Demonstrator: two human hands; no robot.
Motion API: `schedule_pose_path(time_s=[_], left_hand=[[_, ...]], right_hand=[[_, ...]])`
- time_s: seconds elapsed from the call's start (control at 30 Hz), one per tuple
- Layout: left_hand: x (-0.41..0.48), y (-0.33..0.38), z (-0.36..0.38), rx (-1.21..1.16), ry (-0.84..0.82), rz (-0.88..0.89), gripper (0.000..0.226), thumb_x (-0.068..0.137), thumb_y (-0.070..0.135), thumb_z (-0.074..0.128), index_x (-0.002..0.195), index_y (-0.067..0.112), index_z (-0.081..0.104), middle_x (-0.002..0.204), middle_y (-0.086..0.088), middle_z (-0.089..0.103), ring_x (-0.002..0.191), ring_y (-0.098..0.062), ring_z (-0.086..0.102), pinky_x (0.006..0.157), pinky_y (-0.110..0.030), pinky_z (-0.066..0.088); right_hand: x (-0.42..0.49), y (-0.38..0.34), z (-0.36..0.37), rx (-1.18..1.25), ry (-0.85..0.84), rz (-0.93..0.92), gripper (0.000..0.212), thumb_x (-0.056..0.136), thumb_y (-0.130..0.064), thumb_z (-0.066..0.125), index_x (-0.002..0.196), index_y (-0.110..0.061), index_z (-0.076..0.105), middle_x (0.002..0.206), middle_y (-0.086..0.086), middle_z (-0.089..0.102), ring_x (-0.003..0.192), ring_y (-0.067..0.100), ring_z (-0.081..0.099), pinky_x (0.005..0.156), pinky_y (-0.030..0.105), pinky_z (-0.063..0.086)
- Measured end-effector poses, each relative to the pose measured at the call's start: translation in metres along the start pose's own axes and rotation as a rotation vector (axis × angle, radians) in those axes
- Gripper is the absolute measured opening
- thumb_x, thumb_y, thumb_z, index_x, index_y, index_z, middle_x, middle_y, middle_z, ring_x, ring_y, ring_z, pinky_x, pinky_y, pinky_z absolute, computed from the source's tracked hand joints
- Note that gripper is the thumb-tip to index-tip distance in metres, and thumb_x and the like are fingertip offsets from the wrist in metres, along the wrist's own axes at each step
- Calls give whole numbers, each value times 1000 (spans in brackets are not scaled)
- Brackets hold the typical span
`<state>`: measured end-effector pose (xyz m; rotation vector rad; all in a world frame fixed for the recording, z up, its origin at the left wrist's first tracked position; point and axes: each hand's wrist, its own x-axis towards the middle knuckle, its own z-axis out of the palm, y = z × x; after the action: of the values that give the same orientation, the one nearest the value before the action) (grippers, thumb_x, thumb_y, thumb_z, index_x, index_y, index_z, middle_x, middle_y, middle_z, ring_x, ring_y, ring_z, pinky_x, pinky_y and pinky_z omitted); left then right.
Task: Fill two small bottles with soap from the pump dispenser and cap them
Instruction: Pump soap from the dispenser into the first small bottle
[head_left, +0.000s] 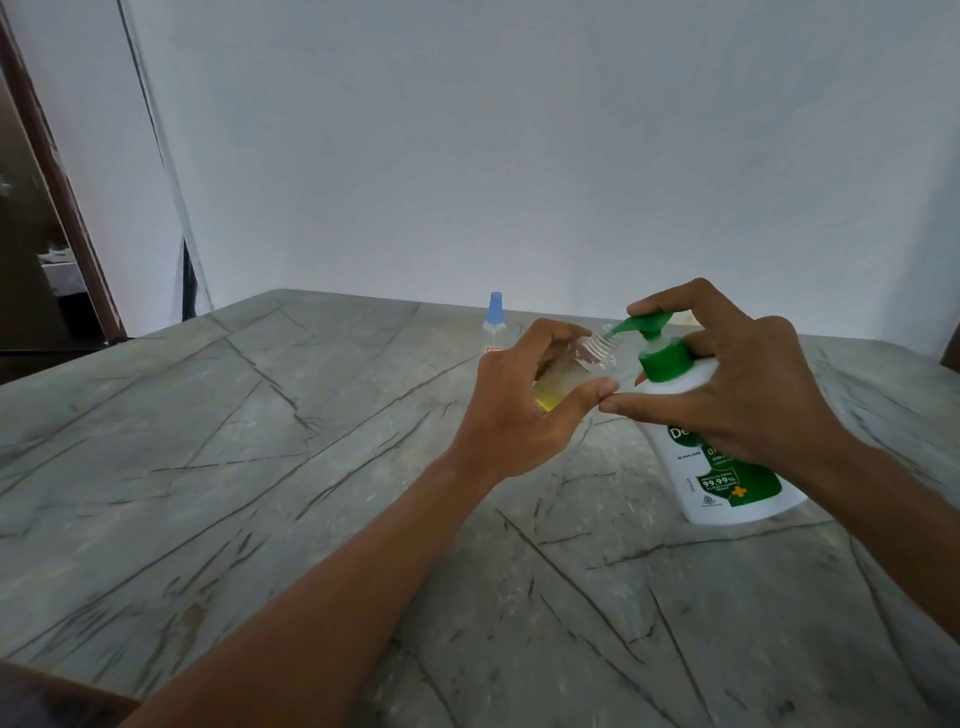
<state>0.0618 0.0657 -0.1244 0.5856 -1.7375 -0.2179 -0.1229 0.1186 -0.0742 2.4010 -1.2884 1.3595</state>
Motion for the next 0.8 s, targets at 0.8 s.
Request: schedule_pose_path(time_s=[0.8], left_hand=[[1,-1,-1,-13,13,-24,42,81,25,78,114,5,60,104,3,71,91,-10,70,76,-34,60]], right_hand=[[1,2,1,-15,-79,-18,80,51,-68,73,122,-50,40,85,-37,55,83,-16,59,67,-2,39]])
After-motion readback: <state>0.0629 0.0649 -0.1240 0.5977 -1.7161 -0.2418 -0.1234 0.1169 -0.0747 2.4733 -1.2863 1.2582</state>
